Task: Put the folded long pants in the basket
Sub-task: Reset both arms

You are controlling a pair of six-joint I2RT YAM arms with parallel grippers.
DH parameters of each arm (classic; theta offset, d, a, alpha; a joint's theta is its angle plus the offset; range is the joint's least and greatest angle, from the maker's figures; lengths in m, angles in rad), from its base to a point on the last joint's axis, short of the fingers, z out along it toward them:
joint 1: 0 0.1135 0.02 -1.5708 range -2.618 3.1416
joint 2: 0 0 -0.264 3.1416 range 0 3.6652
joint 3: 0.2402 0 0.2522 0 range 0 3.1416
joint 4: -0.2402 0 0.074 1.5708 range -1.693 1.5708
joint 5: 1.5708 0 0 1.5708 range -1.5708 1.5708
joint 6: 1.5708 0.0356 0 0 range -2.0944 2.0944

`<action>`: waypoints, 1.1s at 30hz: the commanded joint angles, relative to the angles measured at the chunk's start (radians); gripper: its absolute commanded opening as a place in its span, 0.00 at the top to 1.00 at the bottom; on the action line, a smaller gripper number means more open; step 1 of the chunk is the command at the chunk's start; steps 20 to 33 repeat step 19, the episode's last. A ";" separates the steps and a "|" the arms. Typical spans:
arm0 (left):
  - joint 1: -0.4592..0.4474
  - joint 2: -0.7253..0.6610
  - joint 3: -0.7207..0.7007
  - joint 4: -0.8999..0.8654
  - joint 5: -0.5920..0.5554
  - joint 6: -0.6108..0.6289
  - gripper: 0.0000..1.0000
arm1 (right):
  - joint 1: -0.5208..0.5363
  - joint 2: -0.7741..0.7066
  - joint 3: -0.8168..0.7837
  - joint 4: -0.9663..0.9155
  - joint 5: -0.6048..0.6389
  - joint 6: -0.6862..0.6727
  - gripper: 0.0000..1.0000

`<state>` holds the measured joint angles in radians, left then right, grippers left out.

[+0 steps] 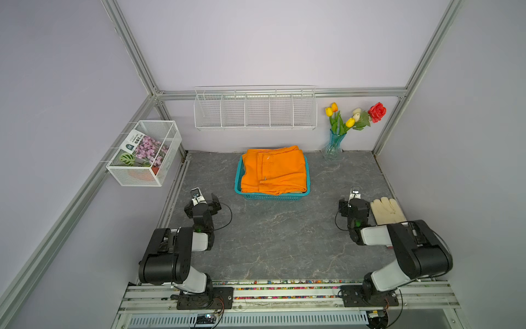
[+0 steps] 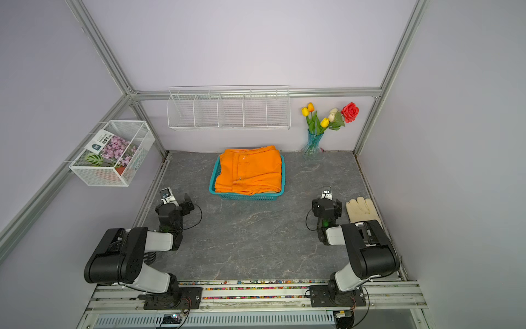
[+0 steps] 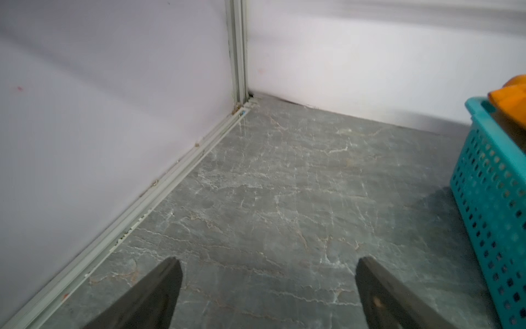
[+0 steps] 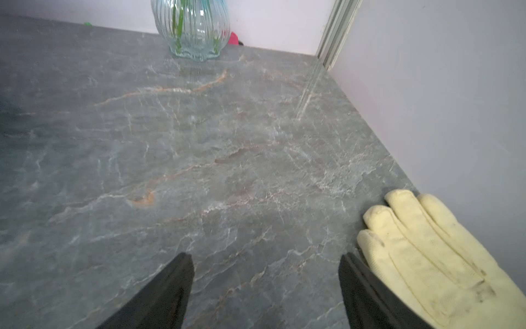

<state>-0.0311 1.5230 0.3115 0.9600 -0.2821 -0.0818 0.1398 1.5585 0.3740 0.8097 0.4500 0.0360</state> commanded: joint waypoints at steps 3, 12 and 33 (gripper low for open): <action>0.008 0.010 0.004 0.072 0.085 0.043 0.00 | -0.008 -0.011 0.000 0.098 -0.031 -0.005 0.01; 0.008 -0.004 0.042 -0.023 0.061 0.013 0.00 | -0.009 -0.025 0.006 0.067 -0.032 0.002 0.01; 0.008 -0.016 0.047 -0.048 0.061 0.005 0.00 | -0.006 -0.033 -0.014 0.095 -0.044 -0.016 0.01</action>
